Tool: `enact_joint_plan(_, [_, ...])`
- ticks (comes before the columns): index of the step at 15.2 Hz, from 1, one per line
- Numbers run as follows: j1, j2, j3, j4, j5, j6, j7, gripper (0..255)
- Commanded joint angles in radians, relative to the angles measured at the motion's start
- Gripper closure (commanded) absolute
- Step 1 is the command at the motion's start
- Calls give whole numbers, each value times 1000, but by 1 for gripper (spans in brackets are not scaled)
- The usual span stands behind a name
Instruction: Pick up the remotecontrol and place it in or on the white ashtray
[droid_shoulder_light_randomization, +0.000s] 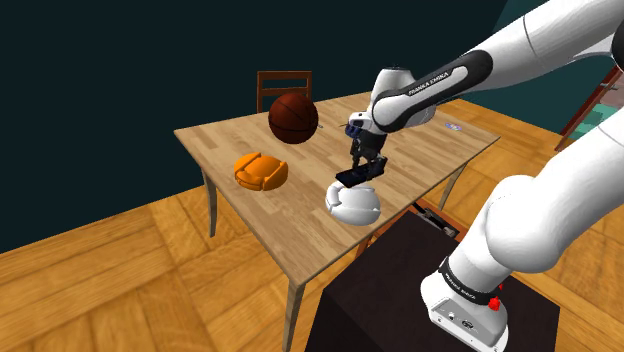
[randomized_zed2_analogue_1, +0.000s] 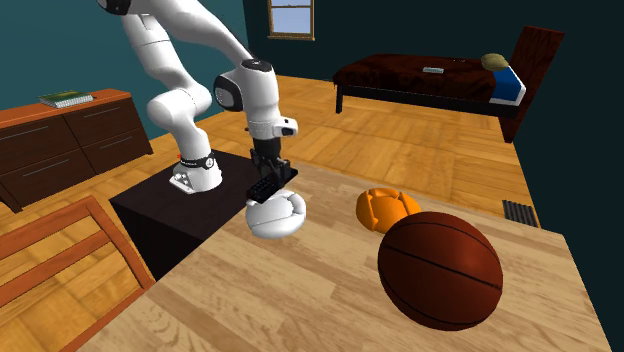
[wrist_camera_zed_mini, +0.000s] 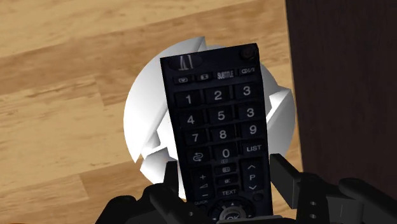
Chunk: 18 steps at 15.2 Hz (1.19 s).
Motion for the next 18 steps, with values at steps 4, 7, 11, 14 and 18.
enact_joint_plan(4, [8, 47, -8, -30, 18, 75, -13, 255])
enact_joint_plan(7, [16, 89, -15, -40, 39, 126, -31, 255])
enact_joint_plan(11, [28, 149, -22, -50, 77, 192, -60, 255])
enact_joint_plan(14, [36, 194, -25, -55, 112, 238, -87, 255])
enact_joint_plan(18, [36, 194, -25, -55, 112, 238, -87, 255])
